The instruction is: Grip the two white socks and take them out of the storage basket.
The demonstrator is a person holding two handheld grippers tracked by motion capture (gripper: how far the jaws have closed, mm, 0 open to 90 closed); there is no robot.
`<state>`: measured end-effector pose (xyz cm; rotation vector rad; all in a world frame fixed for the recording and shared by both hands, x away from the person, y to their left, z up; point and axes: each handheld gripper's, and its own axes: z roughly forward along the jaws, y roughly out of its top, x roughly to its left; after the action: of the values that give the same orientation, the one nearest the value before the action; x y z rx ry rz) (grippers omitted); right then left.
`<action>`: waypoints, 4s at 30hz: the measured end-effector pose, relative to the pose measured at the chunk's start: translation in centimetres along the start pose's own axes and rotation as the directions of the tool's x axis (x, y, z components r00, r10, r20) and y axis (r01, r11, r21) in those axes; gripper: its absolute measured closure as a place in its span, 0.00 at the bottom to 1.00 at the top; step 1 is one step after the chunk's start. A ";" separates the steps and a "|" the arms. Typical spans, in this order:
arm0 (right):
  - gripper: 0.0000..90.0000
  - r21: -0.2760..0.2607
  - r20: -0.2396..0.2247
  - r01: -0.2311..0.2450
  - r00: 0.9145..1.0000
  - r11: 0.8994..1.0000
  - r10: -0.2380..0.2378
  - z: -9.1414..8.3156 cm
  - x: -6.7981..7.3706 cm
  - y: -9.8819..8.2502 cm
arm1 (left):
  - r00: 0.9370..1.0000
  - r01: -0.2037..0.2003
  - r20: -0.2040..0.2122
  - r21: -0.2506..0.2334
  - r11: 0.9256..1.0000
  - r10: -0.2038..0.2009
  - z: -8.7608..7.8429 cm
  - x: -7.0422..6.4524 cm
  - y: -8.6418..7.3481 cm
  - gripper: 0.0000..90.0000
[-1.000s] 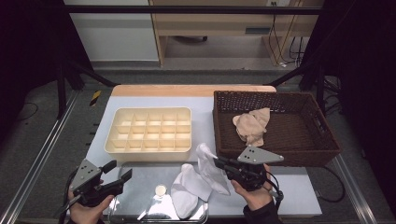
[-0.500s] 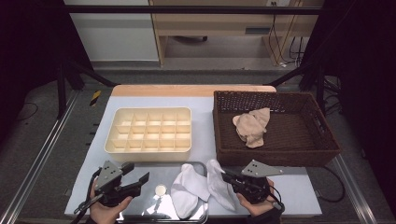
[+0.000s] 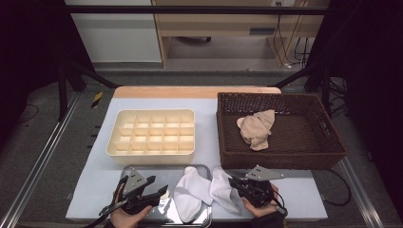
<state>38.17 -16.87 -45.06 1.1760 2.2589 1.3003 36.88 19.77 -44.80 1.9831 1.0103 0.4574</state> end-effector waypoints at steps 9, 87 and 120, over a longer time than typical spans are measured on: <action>0.94 0.061 0.038 -0.023 0.999 0.998 0.021 1.6 -1.0 -0.8 | 0.999 -0.001 0.039 0.016 1.000 0.000 0.8 -0.2 -0.4 0.56; 0.80 0.109 -0.201 0.180 0.967 0.977 -0.156 4.7 5.4 -0.7 | 0.988 -0.154 0.024 0.076 0.985 0.152 2.6 -2.4 -1.7 0.75; 0.78 0.123 -0.240 0.221 0.952 0.967 -0.187 5.5 6.6 -0.7 | 0.996 -0.076 0.041 0.066 0.995 0.074 3.3 -1.3 -1.3 0.94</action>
<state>36.85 -8.75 -47.76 0.8421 2.6012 1.2586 37.53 17.44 -47.65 2.0877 0.9404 0.4292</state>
